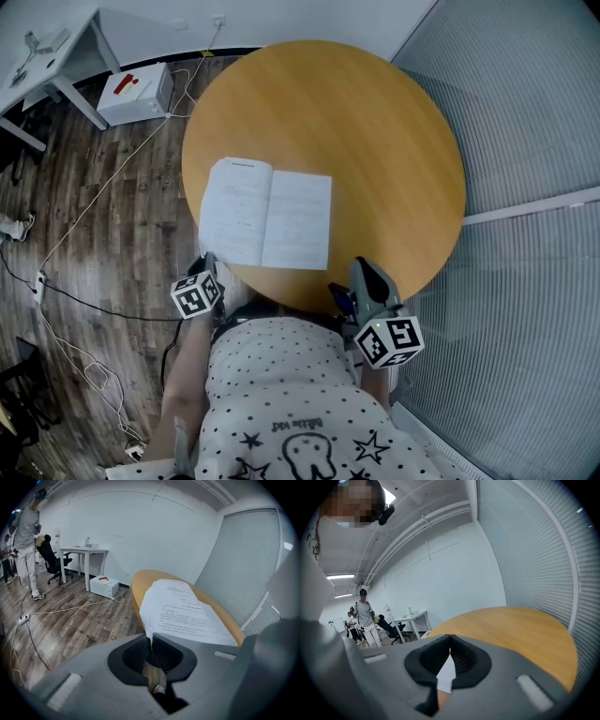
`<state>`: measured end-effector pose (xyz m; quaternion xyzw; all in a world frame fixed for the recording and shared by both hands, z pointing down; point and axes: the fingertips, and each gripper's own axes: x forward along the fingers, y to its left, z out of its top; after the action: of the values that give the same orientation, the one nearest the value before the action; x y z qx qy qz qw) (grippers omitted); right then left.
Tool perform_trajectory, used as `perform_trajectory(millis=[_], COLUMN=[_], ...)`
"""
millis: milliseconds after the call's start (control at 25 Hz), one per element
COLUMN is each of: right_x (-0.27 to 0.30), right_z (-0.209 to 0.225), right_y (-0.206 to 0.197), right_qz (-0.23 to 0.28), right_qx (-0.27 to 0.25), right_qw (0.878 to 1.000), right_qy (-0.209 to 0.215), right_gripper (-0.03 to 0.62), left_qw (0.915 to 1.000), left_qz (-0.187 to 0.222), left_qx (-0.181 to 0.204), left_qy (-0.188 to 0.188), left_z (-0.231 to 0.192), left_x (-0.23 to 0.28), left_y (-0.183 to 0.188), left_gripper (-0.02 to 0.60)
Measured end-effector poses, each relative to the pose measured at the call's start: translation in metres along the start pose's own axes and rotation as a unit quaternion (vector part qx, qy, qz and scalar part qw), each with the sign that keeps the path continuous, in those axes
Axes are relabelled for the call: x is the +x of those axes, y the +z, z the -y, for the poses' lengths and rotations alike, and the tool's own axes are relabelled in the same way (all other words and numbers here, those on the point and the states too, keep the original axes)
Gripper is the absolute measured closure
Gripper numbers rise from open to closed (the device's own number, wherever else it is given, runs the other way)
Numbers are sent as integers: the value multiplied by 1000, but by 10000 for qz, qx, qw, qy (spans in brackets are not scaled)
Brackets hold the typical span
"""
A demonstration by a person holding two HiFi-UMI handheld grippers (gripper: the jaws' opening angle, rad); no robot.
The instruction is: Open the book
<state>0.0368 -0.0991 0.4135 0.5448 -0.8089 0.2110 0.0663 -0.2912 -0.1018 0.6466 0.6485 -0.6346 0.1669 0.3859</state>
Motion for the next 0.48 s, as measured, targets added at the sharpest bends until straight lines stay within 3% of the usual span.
perform_trajectory(millis=[480], right_x=[0], right_z=[-10], right_y=[3], right_qz=[-54], right_qx=[-6], right_qw=[10000], right_qy=[66], right_gripper=[591], left_qw=[9996], left_qz=[-169], left_qx=[208], left_qy=[44], left_z=[-4], left_x=[-6], left_y=[2], left_gripper=[491])
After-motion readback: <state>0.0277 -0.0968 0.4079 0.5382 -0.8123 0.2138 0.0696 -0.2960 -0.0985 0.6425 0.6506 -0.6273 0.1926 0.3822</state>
